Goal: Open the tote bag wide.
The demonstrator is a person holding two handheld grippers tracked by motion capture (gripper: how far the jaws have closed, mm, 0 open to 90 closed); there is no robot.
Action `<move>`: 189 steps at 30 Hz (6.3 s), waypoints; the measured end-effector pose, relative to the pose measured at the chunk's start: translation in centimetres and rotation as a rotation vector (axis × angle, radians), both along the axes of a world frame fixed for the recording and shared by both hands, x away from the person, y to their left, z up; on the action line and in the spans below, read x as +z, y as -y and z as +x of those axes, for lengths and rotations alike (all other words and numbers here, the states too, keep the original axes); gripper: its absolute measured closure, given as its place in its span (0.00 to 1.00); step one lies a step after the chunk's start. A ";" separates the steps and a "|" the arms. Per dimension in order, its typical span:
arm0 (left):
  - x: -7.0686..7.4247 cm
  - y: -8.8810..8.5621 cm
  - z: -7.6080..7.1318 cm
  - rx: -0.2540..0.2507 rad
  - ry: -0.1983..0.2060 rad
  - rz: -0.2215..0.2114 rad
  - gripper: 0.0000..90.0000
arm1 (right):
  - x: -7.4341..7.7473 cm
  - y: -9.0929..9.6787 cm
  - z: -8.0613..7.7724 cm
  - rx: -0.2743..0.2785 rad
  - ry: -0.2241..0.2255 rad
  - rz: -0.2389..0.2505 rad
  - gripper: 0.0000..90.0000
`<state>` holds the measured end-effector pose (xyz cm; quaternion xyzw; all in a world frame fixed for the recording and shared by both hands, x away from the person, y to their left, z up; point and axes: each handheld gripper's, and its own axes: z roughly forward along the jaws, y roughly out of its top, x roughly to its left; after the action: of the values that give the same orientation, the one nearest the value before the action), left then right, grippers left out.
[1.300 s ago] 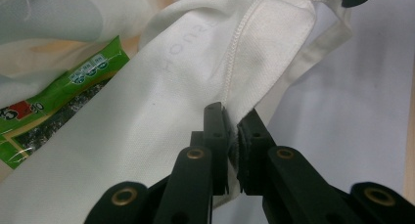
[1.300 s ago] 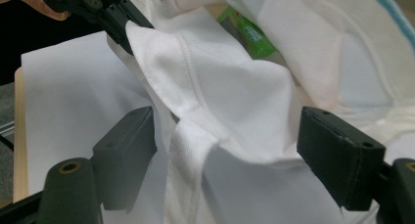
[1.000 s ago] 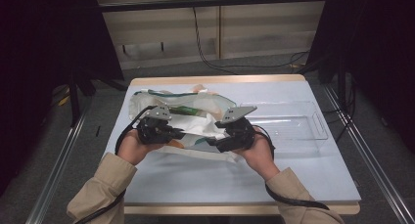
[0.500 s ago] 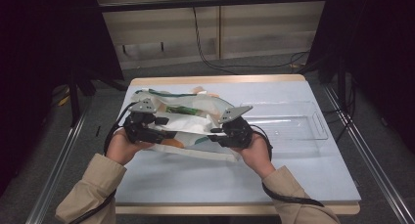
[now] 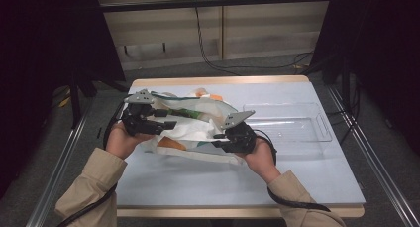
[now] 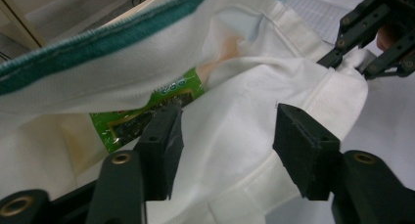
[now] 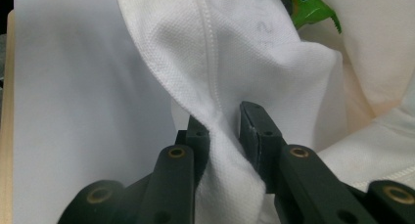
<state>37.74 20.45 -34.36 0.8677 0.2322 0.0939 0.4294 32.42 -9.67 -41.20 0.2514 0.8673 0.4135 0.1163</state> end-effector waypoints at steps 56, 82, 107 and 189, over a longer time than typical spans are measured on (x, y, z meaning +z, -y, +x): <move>-0.9 2.2 6.2 0.158 -0.038 -0.042 0.92 | -2.7 -0.7 -1.8 0.087 -0.062 -0.065 0.92; -1.2 3.0 7.3 0.184 -0.049 -0.024 1.00 | -2.8 -0.8 -2.8 0.137 -0.111 -0.044 0.93; -1.8 3.6 8.5 0.227 -0.069 0.002 1.00 | -2.9 -1.0 -3.5 0.165 -0.134 -0.034 0.93; -2.7 1.4 1.6 0.183 -0.085 0.016 0.78 | 3.3 0.0 0.7 0.083 -0.092 0.054 0.56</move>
<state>39.30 19.10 -37.02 0.8494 0.3280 0.0978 0.4017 33.13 -9.66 -37.85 0.2368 0.8701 0.4291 0.0520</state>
